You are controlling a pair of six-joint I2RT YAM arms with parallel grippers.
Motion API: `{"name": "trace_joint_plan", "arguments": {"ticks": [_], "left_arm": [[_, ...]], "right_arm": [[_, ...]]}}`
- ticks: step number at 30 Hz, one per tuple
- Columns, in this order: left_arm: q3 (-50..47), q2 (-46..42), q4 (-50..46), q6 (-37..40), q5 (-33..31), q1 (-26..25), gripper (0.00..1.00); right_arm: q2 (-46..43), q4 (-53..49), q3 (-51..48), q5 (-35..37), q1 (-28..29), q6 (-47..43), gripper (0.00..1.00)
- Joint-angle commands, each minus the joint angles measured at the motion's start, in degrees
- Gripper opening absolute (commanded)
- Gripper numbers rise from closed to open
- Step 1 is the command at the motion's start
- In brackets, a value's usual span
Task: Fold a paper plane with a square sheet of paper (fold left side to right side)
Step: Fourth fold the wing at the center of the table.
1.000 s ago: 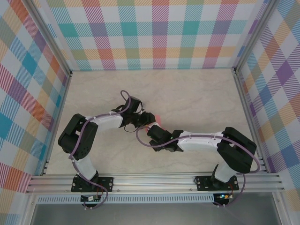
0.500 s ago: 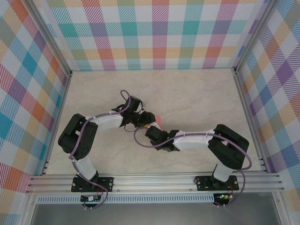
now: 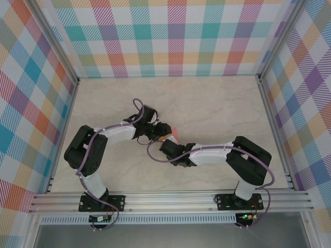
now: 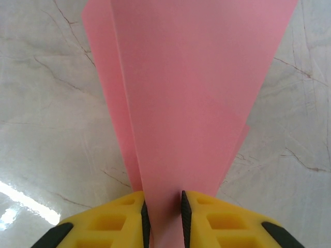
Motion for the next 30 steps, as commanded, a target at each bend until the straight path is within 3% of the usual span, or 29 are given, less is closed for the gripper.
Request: {"name": "trace_joint_plan", "arguments": {"ticks": [1,13,23,30], "left_arm": [[1.64,-1.56,-2.33,0.85,-0.79,-0.58,0.48],[-0.2,-4.78,-3.77,1.77,-1.49,0.86,0.56],[-4.95,-13.85,-6.79,3.96,-2.28,5.53,0.68],[-9.67,-16.79,-5.63,4.29,0.17,6.24,0.69]], "right_arm": [[0.96,-1.75,1.46,0.73,0.44,1.01,0.21],[-1.51,-0.97,-0.38,-1.9,-0.25,1.75,0.15],[-4.39,-0.15,-1.39,-13.64,-4.61,1.54,0.1],[-5.22,1.31,-2.95,-24.67,-8.8,3.37,0.1]]}}
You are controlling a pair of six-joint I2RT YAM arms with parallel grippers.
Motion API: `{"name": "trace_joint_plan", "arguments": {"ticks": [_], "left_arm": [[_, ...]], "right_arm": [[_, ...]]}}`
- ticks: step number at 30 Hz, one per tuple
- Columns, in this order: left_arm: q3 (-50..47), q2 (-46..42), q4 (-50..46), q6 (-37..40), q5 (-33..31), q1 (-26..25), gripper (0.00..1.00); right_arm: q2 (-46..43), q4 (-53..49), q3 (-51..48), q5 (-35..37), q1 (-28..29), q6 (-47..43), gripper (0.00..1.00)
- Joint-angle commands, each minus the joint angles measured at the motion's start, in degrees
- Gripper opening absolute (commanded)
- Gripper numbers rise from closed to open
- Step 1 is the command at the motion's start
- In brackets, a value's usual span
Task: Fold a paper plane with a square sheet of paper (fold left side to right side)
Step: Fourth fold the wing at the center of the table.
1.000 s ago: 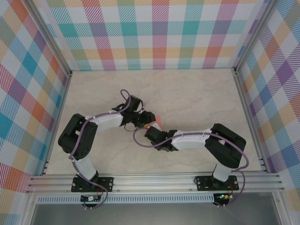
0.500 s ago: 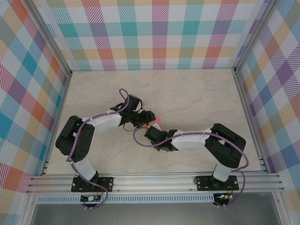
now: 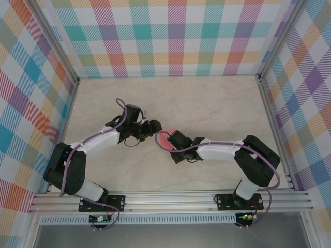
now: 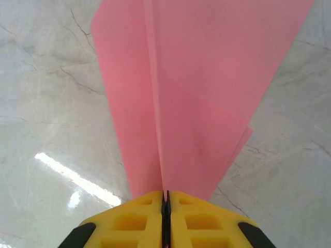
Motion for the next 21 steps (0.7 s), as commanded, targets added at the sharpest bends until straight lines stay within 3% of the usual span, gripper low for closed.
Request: {"name": "trace_joint_plan", "arguments": {"ticks": [1,12,21], "left_arm": [[-3.15,-1.03,0.33,0.9,2.18,0.31,0.69],[-5.95,4.38,7.79,-2.0,4.34,-3.93,0.44],[-2.74,9.29,8.72,-2.38,3.23,-5.73,0.31]], "right_arm": [[-0.88,0.42,-1.16,-7.51,-1.36,1.79,0.1],[-1.07,3.56,-5.24,-14.49,-5.6,5.19,0.11],[-4.83,8.51,-10.14,-17.06,-8.31,7.11,0.11]]}}
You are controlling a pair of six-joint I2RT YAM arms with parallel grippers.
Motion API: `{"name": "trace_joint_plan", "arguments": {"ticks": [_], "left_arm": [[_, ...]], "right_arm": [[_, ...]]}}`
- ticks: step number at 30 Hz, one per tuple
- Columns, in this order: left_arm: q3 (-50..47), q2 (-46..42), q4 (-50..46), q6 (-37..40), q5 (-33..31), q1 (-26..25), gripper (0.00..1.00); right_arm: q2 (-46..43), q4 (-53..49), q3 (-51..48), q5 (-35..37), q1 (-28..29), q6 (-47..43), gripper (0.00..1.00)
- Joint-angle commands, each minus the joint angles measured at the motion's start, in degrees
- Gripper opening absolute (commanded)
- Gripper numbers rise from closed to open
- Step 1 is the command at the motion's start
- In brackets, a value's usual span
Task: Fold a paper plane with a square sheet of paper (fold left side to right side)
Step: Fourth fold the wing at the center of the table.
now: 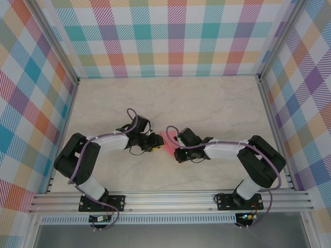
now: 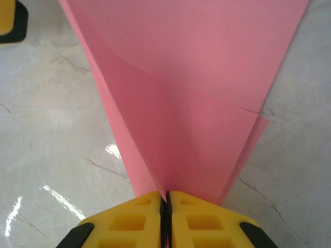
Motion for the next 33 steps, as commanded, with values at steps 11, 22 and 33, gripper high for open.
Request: {"name": "trace_joint_plan", "arguments": {"ticks": [11,22,33], "left_arm": [[4.52,3.71,2.87,-1.03,0.81,-2.2,0.33],[6.22,6.43,3.22,-0.98,1.24,-3.01,0.25],[8.58,9.68,3.49,-1.07,1.83,-3.69,0.21]], "right_arm": [[-2.08,5.22,-4.61,-8.67,-4.22,3.23,0.11],[-2.26,9.18,-7.45,-13.38,-7.87,6.29,0.12],[-1.91,13.18,-10.23,-15.92,-9.72,9.47,0.12]]}}
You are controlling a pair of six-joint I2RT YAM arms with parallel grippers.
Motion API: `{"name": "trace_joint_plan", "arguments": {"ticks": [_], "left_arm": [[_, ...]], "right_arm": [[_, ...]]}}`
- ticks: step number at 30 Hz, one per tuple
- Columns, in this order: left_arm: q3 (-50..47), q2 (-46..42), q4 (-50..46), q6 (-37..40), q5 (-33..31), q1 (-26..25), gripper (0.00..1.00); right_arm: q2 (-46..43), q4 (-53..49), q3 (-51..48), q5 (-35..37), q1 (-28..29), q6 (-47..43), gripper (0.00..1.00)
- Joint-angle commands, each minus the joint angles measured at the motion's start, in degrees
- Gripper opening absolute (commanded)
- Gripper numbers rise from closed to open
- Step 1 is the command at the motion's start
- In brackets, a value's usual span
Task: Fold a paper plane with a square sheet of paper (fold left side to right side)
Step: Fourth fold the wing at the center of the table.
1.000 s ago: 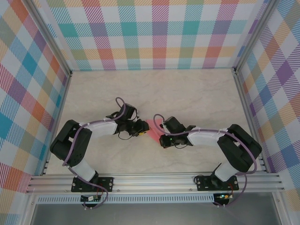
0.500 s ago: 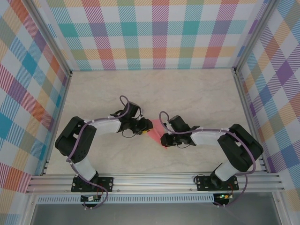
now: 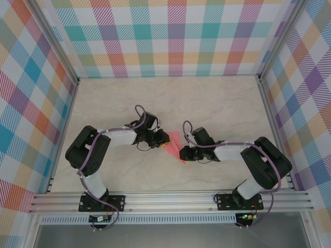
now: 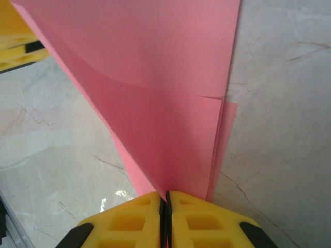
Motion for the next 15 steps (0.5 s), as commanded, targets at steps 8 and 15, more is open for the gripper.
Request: {"name": "trace_joint_plan", "arguments": {"ticks": [8,15], "left_arm": [[3.46,3.79,1.01,0.21,1.13,-1.85,0.31],[4.22,5.33,0.62,0.24,0.68,-2.27,0.34]], "right_arm": [[-0.29,-0.17,-1.41,-0.68,-0.93,1.43,0.12],[-0.23,-0.41,-1.25,-0.86,-0.91,1.34,0.14]]}}
